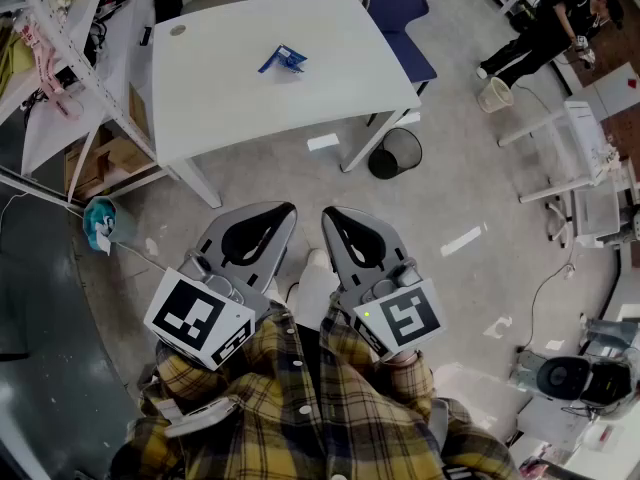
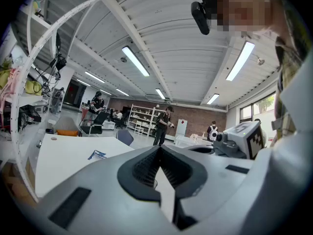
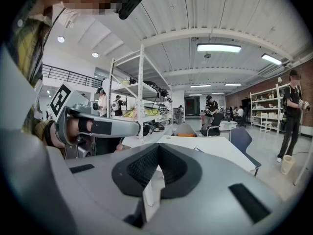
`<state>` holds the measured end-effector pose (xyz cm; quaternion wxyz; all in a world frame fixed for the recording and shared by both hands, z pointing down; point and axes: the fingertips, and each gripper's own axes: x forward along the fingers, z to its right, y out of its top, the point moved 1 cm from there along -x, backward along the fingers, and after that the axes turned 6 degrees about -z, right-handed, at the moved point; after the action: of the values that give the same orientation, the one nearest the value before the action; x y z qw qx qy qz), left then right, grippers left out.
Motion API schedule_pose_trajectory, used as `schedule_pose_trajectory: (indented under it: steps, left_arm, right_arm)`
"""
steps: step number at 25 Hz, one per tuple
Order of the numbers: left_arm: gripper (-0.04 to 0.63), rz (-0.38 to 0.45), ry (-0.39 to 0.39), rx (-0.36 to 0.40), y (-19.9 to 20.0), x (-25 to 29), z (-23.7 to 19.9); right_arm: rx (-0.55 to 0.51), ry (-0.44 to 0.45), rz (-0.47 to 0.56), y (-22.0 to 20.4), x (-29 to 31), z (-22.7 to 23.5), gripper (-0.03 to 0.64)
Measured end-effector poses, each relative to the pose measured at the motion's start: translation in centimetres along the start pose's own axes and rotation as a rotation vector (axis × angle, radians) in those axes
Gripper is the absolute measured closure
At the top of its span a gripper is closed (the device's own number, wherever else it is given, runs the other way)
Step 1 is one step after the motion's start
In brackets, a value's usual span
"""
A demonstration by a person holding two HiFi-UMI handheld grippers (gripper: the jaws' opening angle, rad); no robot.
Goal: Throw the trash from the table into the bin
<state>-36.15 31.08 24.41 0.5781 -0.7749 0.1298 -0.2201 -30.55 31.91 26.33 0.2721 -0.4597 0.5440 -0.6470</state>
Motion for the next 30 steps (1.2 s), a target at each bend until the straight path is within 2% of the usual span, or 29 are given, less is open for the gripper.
schedule_pose_trajectory:
  steps: [11, 19, 30]
  left_arm:
    - [0.588, -0.008, -0.007, 0.010, -0.8, -1.0, 0.1]
    - [0.588, -0.025, -0.019, 0.004, -1.0, -1.2, -0.6]
    - [0.588, -0.035, 0.014, -0.038, -0.5, 3.9, -5.3]
  right_arm:
    - [0.033, -0.027, 0.012, -0.6, -0.7, -0.9, 0.618]
    - [0.060, -0.029, -0.018, -1.0, 0.0, -1.2, 0.618]
    - [0.074, -0.018, -0.053, -1.4, 4.1, 4.2, 0.618]
